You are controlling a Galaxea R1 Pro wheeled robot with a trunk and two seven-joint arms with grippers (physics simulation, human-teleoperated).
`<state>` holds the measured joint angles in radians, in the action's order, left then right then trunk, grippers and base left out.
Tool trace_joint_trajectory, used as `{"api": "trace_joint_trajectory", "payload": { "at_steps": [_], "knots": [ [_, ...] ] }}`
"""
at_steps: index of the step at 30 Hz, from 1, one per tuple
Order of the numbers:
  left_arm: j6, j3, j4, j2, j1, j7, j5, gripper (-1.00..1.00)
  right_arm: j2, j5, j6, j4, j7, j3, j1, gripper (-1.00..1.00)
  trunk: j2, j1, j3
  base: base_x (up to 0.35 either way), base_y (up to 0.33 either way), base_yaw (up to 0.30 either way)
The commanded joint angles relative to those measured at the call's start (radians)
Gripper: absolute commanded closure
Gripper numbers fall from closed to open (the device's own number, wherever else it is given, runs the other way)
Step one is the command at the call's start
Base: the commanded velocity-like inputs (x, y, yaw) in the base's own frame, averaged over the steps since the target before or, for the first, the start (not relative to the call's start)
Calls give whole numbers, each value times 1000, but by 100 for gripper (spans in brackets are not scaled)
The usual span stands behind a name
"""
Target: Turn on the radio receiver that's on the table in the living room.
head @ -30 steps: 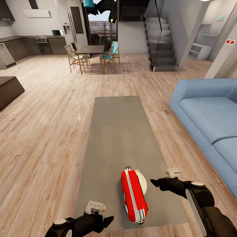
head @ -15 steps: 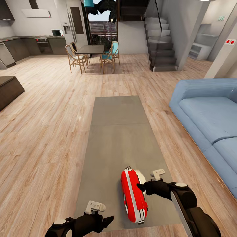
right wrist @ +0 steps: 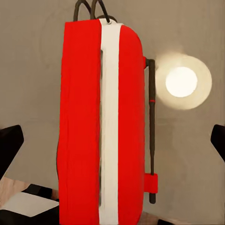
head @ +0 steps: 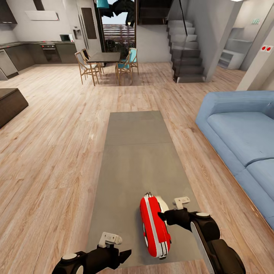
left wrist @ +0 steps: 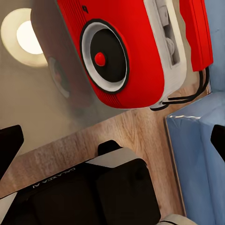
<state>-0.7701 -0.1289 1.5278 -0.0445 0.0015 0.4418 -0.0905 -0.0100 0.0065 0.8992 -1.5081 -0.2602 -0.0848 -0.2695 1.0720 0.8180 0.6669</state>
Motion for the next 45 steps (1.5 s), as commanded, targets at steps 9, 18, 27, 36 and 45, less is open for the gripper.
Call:
{"api": "trace_joint_trajectory", "payload": {
  "at_steps": [9,18,27,36,45],
  "knots": [
    [0,0,0,1,0,0,0,-100,-25,1,-3,47,14,-11,-15,-100,0,0,0,0,0,0],
    [1,0,0,1,0,0,-1,-100,-44,3,-7,72,41,-61,-20,-100,0,0,0,0,0,0],
    [1,0,0,2,0,0,-2,-100,-45,6,-13,157,53,-68,-56,-100,0,0,0,0,0,0],
    [2,0,0,2,0,0,-2,-100,-44,7,-15,165,54,-69,-58,-100,0,0,0,0,0,0],
    [2,0,-1,2,0,0,-2,-100,-46,6,-16,223,61,-69,-103,-100,0,0,0,0,0,0]
  ]
}}
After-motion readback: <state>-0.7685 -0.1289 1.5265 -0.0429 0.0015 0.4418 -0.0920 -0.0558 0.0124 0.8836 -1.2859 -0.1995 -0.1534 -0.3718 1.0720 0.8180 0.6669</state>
